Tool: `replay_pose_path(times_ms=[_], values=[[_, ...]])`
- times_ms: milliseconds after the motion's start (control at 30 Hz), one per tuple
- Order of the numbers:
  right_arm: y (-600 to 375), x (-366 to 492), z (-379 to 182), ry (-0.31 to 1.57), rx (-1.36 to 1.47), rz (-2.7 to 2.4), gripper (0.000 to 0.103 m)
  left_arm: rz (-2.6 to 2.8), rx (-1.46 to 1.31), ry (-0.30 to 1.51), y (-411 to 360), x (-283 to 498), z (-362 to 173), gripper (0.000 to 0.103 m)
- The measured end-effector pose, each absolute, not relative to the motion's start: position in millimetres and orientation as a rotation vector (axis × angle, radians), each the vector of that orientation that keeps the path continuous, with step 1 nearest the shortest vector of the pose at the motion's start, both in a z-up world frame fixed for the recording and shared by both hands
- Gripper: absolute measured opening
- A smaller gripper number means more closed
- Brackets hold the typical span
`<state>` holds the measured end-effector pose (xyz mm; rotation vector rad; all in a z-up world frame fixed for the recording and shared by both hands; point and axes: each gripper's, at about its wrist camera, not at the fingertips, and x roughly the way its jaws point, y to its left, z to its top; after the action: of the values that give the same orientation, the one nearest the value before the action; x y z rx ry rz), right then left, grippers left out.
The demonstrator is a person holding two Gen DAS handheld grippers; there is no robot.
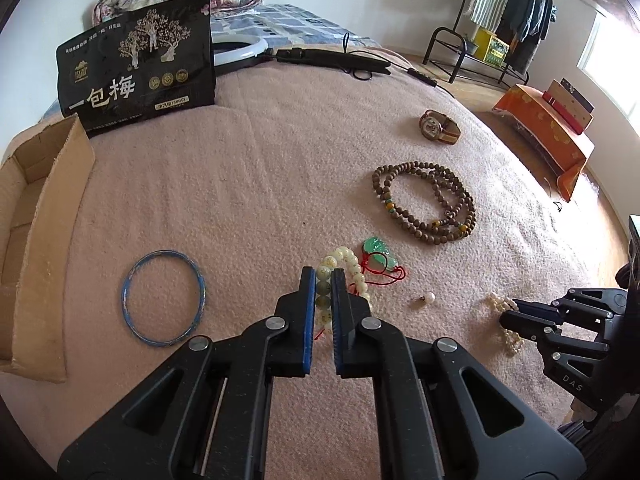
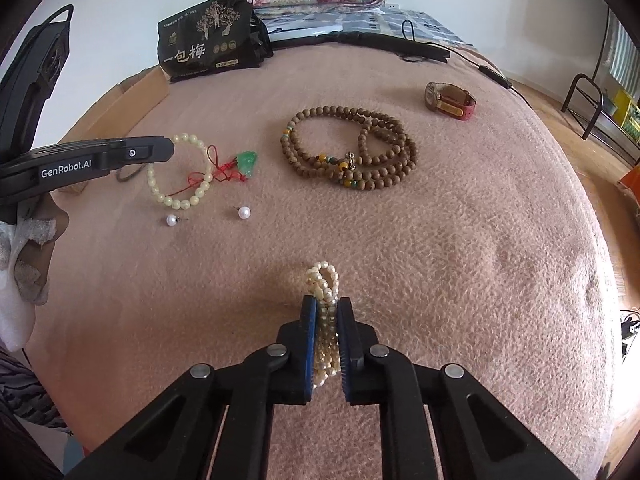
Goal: Organize jewelry
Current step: 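Carry the bracelet with the left tool while the right tool carries the necklace to the box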
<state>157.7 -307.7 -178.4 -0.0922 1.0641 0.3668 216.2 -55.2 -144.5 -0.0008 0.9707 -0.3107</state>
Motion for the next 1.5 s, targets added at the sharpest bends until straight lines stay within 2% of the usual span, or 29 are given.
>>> replay_pose_path(times_ms=[600,1033,1500], values=[[-291,157,-125,0.937,-0.057,0.421,0.007,-0.261,-0.035,0.881,-16,193,-94,0.005],[-231,167,-80,0.858,-0.056,0.524,0.007,-0.164,-0.099,0.810,51,188,-59,0.005],[-139,185,-58,0.819,-0.071,0.638,0.007,-0.012,-0.183,0.769,154,185,-45,0.005]])
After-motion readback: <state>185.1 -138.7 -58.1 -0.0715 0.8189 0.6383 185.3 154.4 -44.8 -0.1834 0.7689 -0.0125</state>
